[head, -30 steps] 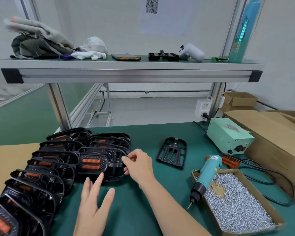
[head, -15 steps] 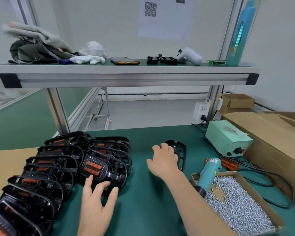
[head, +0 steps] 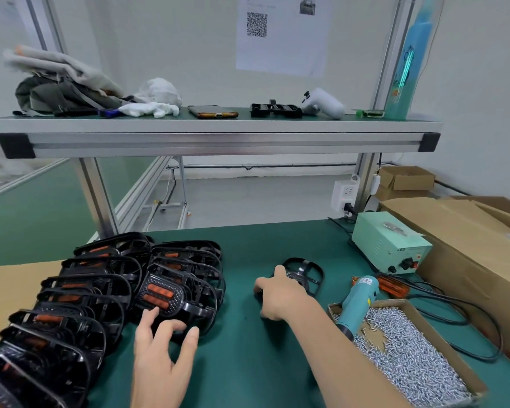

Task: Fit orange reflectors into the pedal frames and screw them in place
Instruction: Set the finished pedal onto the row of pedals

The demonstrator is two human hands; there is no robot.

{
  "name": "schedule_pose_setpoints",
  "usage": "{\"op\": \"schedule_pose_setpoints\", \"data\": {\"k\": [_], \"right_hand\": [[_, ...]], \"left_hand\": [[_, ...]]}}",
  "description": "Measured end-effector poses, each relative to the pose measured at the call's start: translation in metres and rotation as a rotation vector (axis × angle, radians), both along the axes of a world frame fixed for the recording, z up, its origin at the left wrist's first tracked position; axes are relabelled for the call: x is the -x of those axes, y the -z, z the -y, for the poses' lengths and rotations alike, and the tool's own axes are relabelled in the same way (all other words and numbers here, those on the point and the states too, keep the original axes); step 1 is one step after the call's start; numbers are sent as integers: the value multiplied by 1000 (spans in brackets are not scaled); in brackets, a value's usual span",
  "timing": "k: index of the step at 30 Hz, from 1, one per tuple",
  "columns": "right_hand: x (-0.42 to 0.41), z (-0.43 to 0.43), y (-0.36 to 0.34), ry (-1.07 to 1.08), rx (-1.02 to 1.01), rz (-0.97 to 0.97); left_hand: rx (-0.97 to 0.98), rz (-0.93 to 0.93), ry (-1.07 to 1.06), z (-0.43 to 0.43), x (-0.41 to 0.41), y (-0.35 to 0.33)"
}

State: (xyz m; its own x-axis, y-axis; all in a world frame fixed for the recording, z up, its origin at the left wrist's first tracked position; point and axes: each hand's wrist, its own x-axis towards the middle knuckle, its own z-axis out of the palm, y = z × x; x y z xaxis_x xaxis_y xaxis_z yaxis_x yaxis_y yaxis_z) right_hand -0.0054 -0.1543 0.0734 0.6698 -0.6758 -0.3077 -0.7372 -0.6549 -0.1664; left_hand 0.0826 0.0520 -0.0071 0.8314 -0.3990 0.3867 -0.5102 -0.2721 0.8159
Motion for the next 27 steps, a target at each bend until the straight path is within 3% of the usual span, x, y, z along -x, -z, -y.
{"op": "schedule_pose_setpoints", "data": {"k": [5, 10, 14, 19, 23, 27], "right_hand": [[6, -26, -6, -50, -38, 61], [10, -58, -9, -98, -49, 58], [14, -72, -15, -93, -108, 128], [18, -83, -23, -120, -229, 216], [21, -87, -22, -127, -317, 254], [24, -87, -21, -166, -220, 264]], "left_hand": [[57, 161, -27, -4, 2, -6], [74, 303, 73, -1, 7, -12], [22, 270, 211, 0, 11, -12], [-201, 164, 413, 11, 28, -13], [-250, 246, 380, 16, 36, -15], [-316, 233, 372, 17, 35, -17]]}}
